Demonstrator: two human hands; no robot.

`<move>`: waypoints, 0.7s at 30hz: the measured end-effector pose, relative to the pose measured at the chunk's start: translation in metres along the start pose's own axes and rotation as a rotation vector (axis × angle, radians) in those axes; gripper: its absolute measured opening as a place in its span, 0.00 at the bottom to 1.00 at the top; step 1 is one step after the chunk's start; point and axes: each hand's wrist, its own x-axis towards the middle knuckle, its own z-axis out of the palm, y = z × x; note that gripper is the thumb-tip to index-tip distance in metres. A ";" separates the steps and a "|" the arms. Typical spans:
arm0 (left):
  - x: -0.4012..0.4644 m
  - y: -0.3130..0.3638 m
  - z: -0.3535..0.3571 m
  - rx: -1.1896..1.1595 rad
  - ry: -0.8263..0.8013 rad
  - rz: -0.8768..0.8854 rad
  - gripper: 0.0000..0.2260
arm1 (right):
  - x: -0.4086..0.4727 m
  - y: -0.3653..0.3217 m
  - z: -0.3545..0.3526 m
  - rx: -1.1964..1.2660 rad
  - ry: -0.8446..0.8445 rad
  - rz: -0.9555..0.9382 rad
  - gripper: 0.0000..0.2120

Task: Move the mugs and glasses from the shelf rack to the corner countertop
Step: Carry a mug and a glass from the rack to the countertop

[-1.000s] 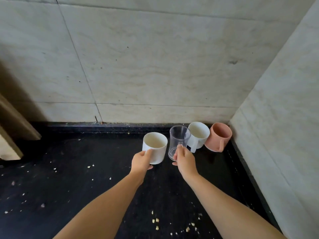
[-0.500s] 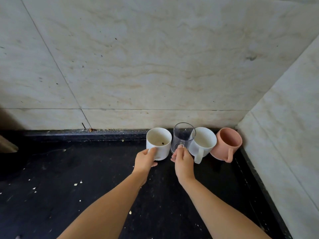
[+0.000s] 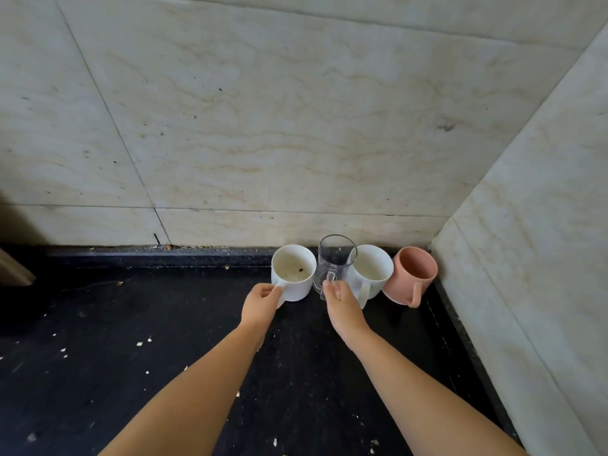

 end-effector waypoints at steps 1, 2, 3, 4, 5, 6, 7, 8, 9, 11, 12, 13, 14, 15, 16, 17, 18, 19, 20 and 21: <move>-0.004 0.000 -0.004 0.039 0.023 0.010 0.12 | -0.006 0.000 -0.003 -0.011 -0.003 -0.010 0.13; -0.012 0.002 -0.010 0.083 0.049 0.028 0.14 | -0.013 -0.001 -0.007 -0.029 0.000 -0.024 0.15; -0.016 0.003 -0.013 0.128 0.067 0.040 0.15 | -0.017 -0.002 -0.010 -0.046 0.009 -0.031 0.17; -0.023 0.005 -0.017 0.179 0.083 0.055 0.16 | -0.022 -0.004 -0.014 -0.063 0.020 -0.038 0.19; -0.030 0.007 -0.020 0.228 0.094 0.076 0.17 | -0.028 -0.006 -0.019 -0.079 0.031 -0.050 0.20; -0.039 0.012 -0.023 0.265 0.106 0.103 0.17 | -0.036 -0.010 -0.026 -0.094 0.044 -0.072 0.20; -0.048 0.016 -0.025 0.290 0.117 0.125 0.17 | -0.044 -0.014 -0.032 -0.114 0.061 -0.101 0.20; -0.058 0.022 -0.027 0.306 0.125 0.145 0.16 | -0.051 -0.019 -0.038 -0.148 0.083 -0.142 0.20; -0.067 0.028 -0.028 0.324 0.130 0.166 0.16 | -0.059 -0.024 -0.045 -0.197 0.113 -0.201 0.20; -0.093 0.037 -0.031 0.391 0.151 0.228 0.16 | -0.081 -0.031 -0.057 -0.358 0.178 -0.367 0.20; -0.105 0.039 -0.033 0.463 0.173 0.277 0.16 | -0.090 -0.033 -0.062 -0.466 0.202 -0.462 0.20; -0.120 0.039 -0.035 0.561 0.208 0.340 0.17 | -0.101 -0.034 -0.066 -0.577 0.216 -0.557 0.21; -0.131 0.039 -0.037 0.668 0.242 0.412 0.17 | -0.108 -0.036 -0.070 -0.674 0.221 -0.639 0.22; -0.145 0.036 -0.039 0.745 0.266 0.474 0.18 | -0.117 -0.037 -0.071 -0.761 0.212 -0.699 0.22; -0.157 0.033 -0.041 0.779 0.271 0.514 0.18 | -0.124 -0.037 -0.071 -0.833 0.197 -0.748 0.23; -0.168 0.028 -0.044 0.782 0.263 0.524 0.18 | -0.131 -0.038 -0.068 -0.887 0.176 -0.788 0.22; -0.178 0.022 -0.048 0.773 0.256 0.520 0.18 | -0.137 -0.038 -0.063 -0.917 0.153 -0.822 0.22; -0.184 0.017 -0.050 0.775 0.252 0.526 0.18 | -0.141 -0.038 -0.059 -0.933 0.127 -0.840 0.21; -0.195 0.006 -0.059 0.781 0.275 0.521 0.18 | -0.152 -0.039 -0.049 -0.946 0.080 -0.869 0.21; -0.206 -0.005 -0.070 0.784 0.299 0.513 0.18 | -0.161 -0.039 -0.037 -0.967 0.035 -0.891 0.21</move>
